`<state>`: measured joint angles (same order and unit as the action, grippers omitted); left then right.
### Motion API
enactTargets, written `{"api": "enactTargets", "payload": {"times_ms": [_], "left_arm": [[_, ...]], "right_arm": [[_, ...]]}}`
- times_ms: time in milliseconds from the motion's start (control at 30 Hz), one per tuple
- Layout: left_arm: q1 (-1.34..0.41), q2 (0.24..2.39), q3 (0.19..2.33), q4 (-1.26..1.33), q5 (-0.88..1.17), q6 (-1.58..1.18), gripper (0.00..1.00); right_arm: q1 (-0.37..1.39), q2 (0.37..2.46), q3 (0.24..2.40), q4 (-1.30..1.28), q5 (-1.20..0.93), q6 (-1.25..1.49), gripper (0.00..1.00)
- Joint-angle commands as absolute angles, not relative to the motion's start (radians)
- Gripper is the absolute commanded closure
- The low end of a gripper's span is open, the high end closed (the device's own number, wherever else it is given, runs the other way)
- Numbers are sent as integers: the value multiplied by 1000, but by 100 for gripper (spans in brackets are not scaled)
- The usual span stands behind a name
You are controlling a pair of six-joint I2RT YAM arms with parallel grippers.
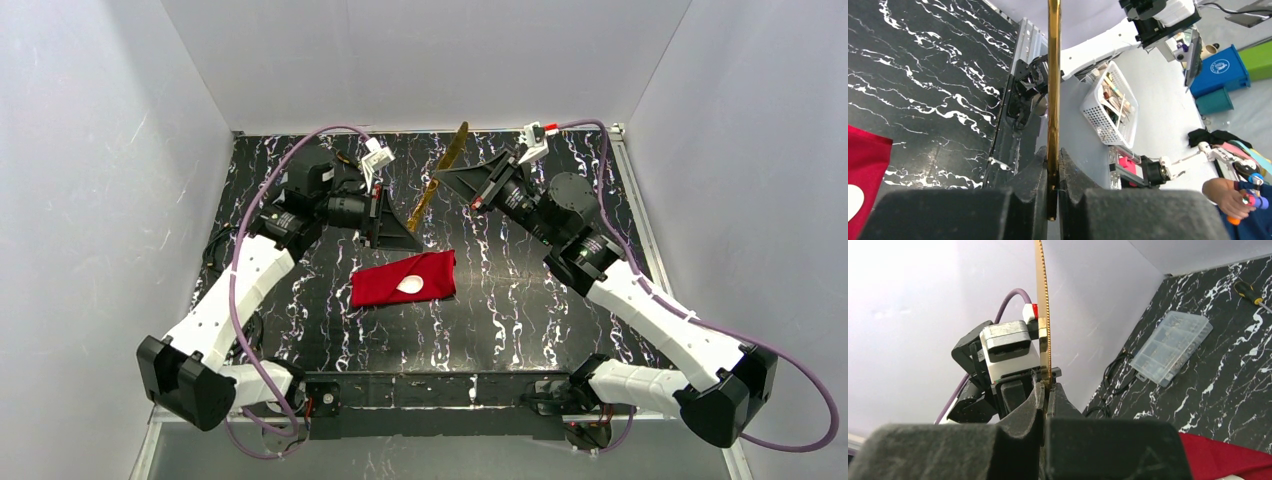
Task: Fold the napkin into a case and place the utensils inside
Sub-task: Pass from the right arm to the left, then pass from the left arm to the right
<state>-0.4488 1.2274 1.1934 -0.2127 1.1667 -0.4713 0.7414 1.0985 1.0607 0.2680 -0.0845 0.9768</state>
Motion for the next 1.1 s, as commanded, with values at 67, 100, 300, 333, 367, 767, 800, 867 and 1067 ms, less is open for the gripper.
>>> {"api": "enactTargets", "payload": {"times_ms": [67, 100, 300, 333, 367, 767, 800, 867, 1067], "left_arm": [[-444, 1255, 1340, -380, 1273, -308, 100], [-441, 1258, 1342, -402, 1286, -291, 100], [-440, 1269, 1342, -748, 1282, 79, 100], [-440, 1280, 1353, -841, 1267, 175, 100], [-440, 1295, 1367, -926, 1255, 271, 100], [-439, 1403, 1412, -1652, 1033, 1115, 100], [-439, 1406, 1415, -1676, 1022, 1143, 100], [-440, 1401, 1417, -1679, 994, 1167, 100], [-441, 1438, 1448, -1680, 991, 1118, 100]], "right_arm": [[744, 1044, 1083, 245, -100, 898, 99], [744, 1043, 1112, 182, -120, 850, 99], [689, 1166, 1466, -513, -421, 383, 61], [678, 1195, 1552, -675, -419, 272, 54], [673, 1221, 1639, -816, -373, 182, 49], [673, 1246, 1854, -1029, -402, 5, 10], [673, 1266, 1835, -1009, -476, 14, 11], [691, 1333, 1671, -900, -679, 53, 16], [854, 1435, 1674, -880, -654, 56, 22]]}}
